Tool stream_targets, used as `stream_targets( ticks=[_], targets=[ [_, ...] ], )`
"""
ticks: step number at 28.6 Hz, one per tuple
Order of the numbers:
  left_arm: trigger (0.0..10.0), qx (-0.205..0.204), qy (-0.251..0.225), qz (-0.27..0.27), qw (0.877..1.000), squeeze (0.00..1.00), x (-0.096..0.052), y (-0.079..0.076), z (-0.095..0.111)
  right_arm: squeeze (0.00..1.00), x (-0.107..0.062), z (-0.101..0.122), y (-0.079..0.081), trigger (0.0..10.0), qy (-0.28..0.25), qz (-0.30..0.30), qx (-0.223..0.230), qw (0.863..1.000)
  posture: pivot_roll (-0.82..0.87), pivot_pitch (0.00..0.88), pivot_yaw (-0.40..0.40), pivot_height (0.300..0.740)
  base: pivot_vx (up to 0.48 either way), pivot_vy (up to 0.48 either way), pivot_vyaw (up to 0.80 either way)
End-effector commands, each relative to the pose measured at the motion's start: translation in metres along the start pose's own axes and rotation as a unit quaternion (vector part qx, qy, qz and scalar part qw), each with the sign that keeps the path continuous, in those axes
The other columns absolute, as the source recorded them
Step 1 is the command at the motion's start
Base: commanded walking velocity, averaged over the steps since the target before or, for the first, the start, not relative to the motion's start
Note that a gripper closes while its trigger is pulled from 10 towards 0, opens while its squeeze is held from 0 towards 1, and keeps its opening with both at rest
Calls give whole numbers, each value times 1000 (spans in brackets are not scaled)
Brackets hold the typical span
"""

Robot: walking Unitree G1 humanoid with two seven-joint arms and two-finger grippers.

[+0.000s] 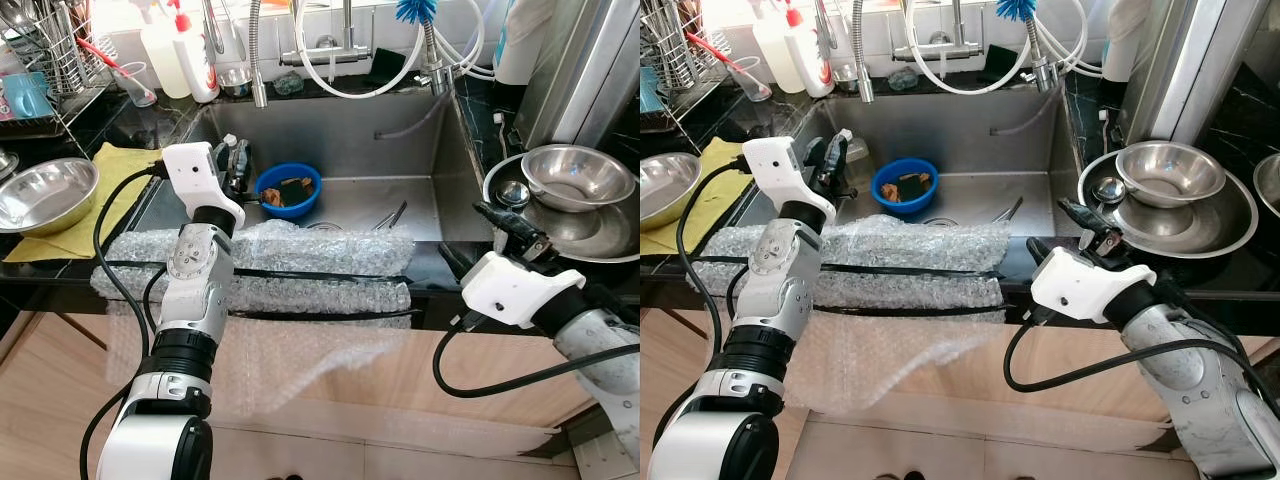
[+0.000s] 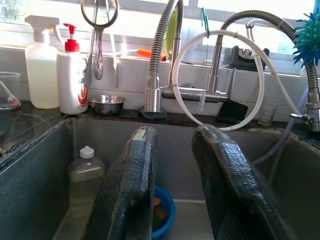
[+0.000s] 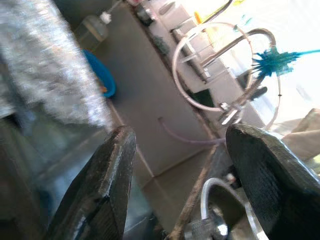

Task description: Kitchen organization

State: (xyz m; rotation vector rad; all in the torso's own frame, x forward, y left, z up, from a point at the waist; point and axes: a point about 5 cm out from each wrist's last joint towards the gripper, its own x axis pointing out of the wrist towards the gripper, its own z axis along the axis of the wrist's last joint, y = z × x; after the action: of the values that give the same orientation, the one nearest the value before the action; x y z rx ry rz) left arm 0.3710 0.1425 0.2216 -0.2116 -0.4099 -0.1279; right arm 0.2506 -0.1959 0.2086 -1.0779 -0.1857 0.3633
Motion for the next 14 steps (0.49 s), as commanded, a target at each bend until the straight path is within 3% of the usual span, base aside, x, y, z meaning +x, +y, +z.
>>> stream_targets(
  ticks=[1,14],
  targets=[
    [10000,1,-9,2,1000,0,4,3,6,0,0,2,6,10000,-7,14,0,1000,-121,121,145,740,0,0,0],
    [10000,0,-8,1,1000,0,4,2,6,0,1,-10,-2,10000,33,-18,-6,999,-121,119,144,740,0,0,0]
  ],
)
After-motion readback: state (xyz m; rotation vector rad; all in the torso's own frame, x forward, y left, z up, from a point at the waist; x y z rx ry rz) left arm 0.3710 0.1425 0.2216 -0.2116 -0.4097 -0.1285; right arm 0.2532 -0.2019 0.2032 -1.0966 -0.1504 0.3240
